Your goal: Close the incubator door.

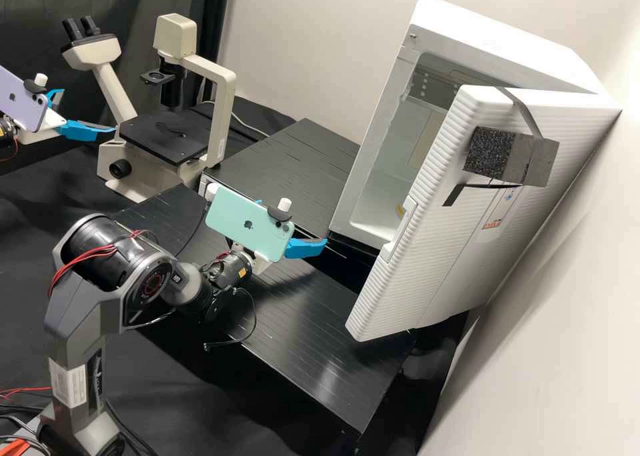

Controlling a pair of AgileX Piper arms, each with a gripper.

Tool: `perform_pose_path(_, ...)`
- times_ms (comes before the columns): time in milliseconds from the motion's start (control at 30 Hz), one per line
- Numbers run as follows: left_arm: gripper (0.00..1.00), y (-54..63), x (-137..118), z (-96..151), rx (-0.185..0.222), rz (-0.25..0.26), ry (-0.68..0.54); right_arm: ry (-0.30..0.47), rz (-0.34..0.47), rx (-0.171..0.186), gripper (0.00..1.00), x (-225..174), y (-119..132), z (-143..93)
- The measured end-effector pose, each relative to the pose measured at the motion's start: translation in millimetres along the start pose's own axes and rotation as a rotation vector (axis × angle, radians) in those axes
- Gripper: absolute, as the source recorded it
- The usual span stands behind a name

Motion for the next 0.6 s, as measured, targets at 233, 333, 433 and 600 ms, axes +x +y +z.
perform_pose_path(233, 1.00, 0.0, 0.0, 0.0, 0.000, 0.000, 0.000, -0.005, 0.003, -0.005, 1.00, -6.5, 2.1, 2.3)
perform_pose_path(333, 1.00, 0.0, 0.0, 0.0, 0.000, 0.000, 0.000, 0.012, 0.036, 0.015, 1.00, -23.1, 13.2, 3.1)
perform_pose_path(433, 1.00, 0.0, 0.0, 0.0, 0.000, 0.000, 0.000, 0.039, 0.088, 0.056, 1.00, -39.7, 27.5, 4.3)
perform_pose_path(600, 1.00, 0.0, 0.0, 0.0, 0.000, 0.000, 0.000, 0.092, 0.198, 0.077, 1.00, -74.8, 47.6, 10.6)
